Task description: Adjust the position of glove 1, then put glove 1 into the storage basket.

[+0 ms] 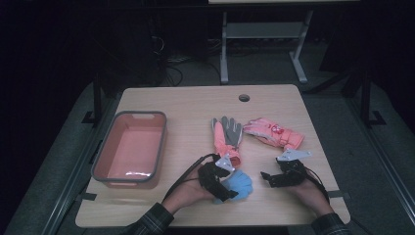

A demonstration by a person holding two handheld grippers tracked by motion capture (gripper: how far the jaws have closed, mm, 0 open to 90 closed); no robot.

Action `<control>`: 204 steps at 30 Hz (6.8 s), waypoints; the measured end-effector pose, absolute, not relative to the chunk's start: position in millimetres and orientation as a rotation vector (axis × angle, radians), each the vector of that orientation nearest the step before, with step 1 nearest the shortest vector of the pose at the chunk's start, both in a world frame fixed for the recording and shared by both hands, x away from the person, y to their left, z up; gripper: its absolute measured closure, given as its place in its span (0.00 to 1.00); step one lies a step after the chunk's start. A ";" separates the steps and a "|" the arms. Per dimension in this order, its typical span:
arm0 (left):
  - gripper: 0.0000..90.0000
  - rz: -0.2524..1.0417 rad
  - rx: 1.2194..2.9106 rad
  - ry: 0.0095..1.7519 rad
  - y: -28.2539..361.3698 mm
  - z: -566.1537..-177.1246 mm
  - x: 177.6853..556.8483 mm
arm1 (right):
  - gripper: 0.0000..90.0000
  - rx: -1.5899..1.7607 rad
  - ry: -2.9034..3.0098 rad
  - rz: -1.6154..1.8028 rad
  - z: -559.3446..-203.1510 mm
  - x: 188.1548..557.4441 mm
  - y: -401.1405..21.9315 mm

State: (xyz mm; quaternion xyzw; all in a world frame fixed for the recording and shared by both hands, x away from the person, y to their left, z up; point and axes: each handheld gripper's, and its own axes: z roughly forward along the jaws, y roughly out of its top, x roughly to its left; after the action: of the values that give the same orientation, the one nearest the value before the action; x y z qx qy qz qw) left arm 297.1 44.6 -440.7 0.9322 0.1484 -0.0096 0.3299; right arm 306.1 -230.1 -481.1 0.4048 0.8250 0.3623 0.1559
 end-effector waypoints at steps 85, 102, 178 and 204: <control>0.83 0.092 2.250 0.596 143.2 -348.9 337.8 | 0.15 1.152 2.369 1.040 -481.7 305.2 -228.5; 0.83 0.213 2.212 0.748 203.4 -331.5 368.7 | 0.15 1.153 2.372 1.040 -481.7 304.6 -228.1; 0.18 0.267 2.135 1.056 258.4 -366.6 389.5 | 0.15 1.151 2.373 1.043 -481.7 303.1 -227.7; 0.18 0.194 2.166 0.845 150.5 -379.4 328.8 | 0.15 1.148 2.375 1.042 -481.7 302.5 -227.5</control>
State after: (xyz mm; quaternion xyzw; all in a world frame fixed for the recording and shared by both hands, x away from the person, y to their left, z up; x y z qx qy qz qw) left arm 328.8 150.5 -379.4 0.8536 0.3330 0.0763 0.3933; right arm 302.5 -227.5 -481.7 0.4002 0.8276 0.3630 0.1521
